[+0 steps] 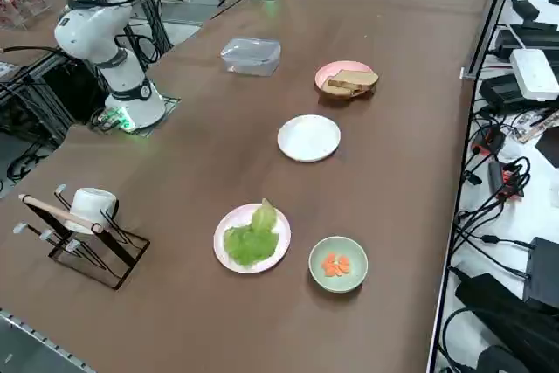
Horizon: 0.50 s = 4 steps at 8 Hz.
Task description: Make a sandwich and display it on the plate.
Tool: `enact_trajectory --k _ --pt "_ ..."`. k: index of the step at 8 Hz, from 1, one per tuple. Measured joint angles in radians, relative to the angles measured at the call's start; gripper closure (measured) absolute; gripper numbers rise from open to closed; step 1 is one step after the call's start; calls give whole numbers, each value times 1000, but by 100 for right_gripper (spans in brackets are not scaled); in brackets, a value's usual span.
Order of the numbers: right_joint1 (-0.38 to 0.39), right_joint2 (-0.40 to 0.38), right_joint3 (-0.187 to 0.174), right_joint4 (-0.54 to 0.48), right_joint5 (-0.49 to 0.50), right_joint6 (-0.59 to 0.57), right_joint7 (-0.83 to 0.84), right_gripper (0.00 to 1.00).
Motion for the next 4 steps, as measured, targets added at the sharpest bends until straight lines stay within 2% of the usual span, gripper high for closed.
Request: enact_trajectory --k 2,4 --pt "47 140 4 7 11 153 3 0" --pt "60 316 7 111 97 203 -32 0"
